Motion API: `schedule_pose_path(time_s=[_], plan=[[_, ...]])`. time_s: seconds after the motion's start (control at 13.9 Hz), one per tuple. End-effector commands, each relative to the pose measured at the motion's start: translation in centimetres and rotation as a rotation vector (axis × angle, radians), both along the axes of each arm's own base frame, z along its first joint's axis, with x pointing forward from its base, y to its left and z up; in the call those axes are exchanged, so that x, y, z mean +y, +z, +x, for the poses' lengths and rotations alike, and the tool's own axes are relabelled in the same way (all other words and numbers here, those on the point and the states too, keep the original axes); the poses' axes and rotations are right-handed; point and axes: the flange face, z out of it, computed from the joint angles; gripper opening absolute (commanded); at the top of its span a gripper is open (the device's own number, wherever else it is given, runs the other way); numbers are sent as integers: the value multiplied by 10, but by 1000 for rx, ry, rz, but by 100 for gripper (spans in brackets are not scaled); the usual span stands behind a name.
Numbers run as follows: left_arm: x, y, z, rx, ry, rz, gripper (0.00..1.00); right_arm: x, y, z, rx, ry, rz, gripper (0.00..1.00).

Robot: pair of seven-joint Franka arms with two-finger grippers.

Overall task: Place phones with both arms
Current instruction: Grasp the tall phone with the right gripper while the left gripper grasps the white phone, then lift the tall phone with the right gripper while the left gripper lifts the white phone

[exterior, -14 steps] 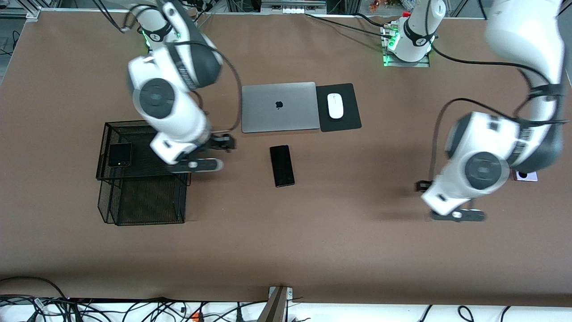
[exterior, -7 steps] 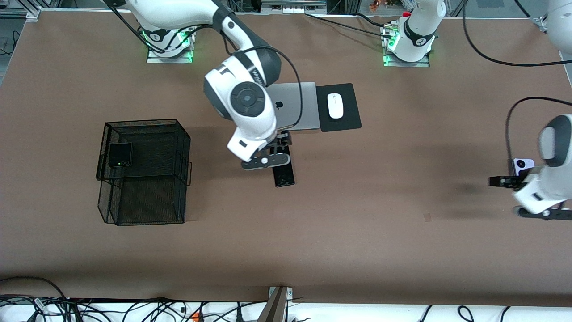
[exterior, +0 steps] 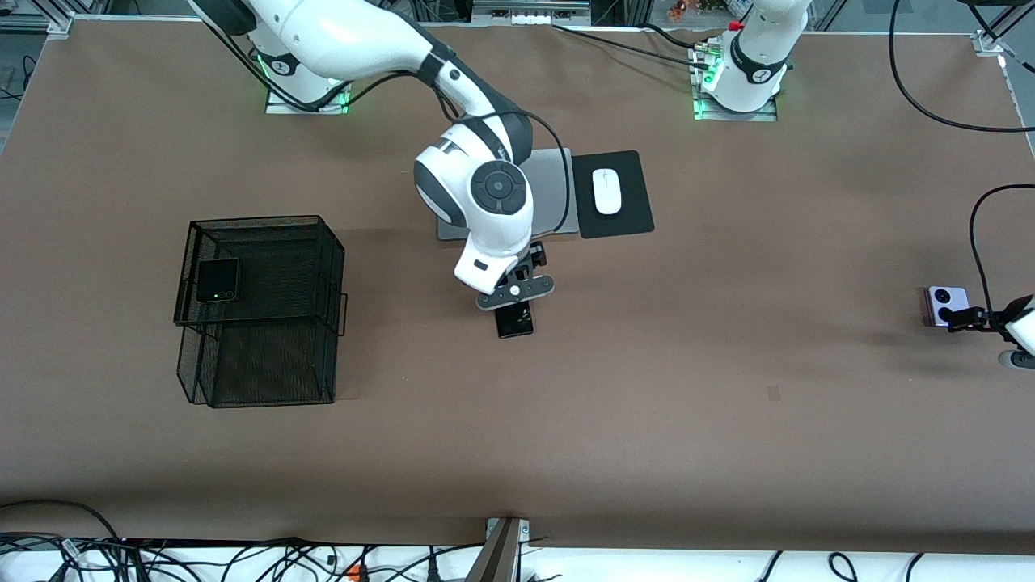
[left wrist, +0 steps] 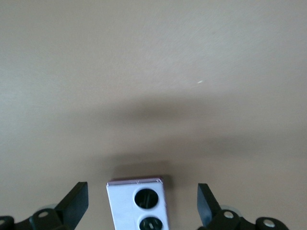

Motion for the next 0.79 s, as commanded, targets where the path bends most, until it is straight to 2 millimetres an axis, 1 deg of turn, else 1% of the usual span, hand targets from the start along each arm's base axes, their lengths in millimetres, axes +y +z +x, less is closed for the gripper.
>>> schedule_pose_path(time_s=[0.0, 0.07, 0.22, 0.36, 0.43, 0.58, 0.72], plan=[[-2, -3, -10, -26, -33, -15, 100, 8, -17, -5, -30, 51, -9, 100], [6, -3, -14, -25, -37, -16, 100, 7, -27, -6, -41, 68, -20, 100], [25, -19, -28, -14, -24, -35, 100, 8, -45, -8, -62, 86, -7, 100], [31, -38, -35, -1, -4, -65, 100, 6, -58, -9, -68, 86, 11, 100], [36, -44, -40, -5, 29, -94, 100, 7, -66, -11, -72, 82, 22, 100], [36, -54, -48, -1, 70, -139, 100, 6, -79, -12, -69, 78, 30, 100], [40, -58, -53, -2, 97, -162, 100, 5, -84, -12, -66, 74, 31, 100]])
